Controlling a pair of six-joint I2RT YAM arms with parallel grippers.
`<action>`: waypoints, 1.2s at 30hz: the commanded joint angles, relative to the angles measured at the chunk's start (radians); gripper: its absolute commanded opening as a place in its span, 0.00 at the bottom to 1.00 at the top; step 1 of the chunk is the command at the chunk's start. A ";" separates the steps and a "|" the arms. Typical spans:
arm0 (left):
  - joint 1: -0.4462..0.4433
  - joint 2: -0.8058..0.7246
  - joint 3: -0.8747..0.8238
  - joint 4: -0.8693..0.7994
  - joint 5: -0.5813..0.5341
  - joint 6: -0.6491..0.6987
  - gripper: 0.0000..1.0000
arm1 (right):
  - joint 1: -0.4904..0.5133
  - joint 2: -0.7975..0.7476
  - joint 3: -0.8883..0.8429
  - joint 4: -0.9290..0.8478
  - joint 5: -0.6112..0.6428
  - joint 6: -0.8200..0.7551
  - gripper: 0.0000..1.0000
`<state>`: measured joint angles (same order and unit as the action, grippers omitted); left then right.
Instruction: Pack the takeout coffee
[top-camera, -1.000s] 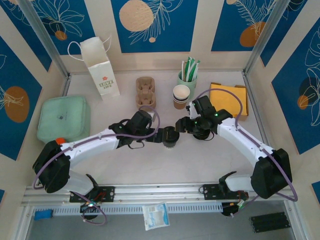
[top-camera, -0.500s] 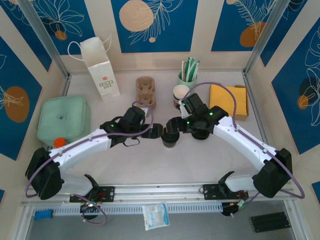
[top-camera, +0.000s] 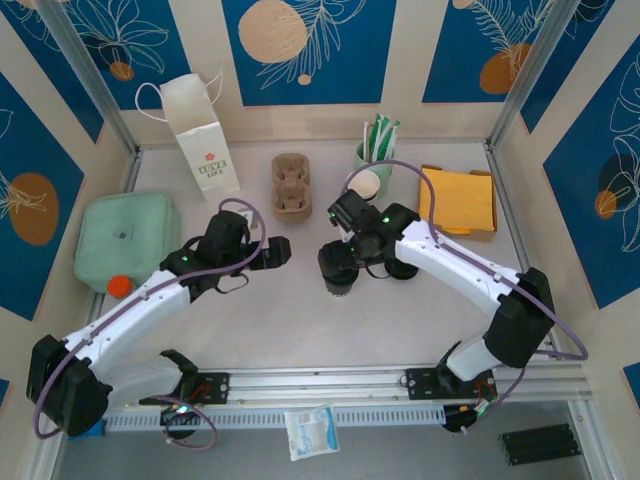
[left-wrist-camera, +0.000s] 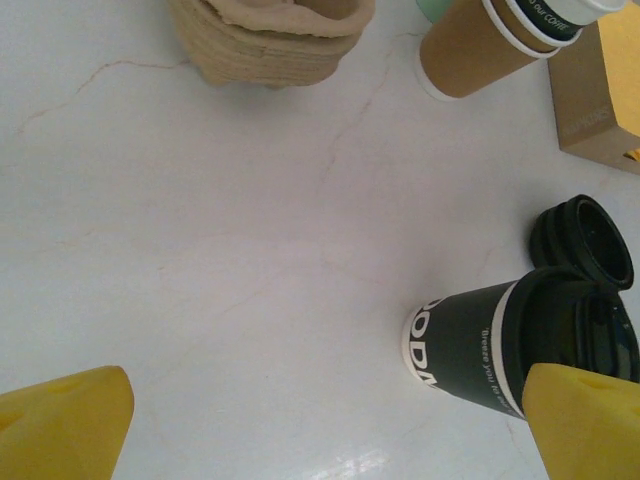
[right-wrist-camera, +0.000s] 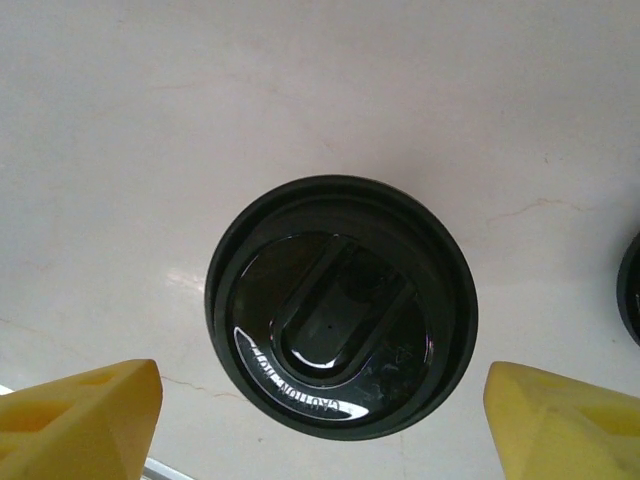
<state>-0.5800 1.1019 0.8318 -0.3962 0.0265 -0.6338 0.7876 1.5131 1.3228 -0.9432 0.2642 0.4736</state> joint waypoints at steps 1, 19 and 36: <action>0.017 -0.027 -0.019 -0.020 0.028 0.019 0.99 | 0.017 0.034 0.039 -0.053 0.061 -0.013 0.85; 0.045 -0.050 -0.058 0.008 0.063 0.011 0.99 | 0.065 0.149 0.082 -0.069 0.108 -0.025 0.82; 0.046 -0.055 -0.063 0.020 0.078 -0.001 1.00 | 0.029 0.123 0.092 -0.059 0.130 -0.045 0.59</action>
<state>-0.5449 1.0611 0.7746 -0.3965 0.0788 -0.6304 0.8402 1.6661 1.3861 -0.9890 0.3813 0.4435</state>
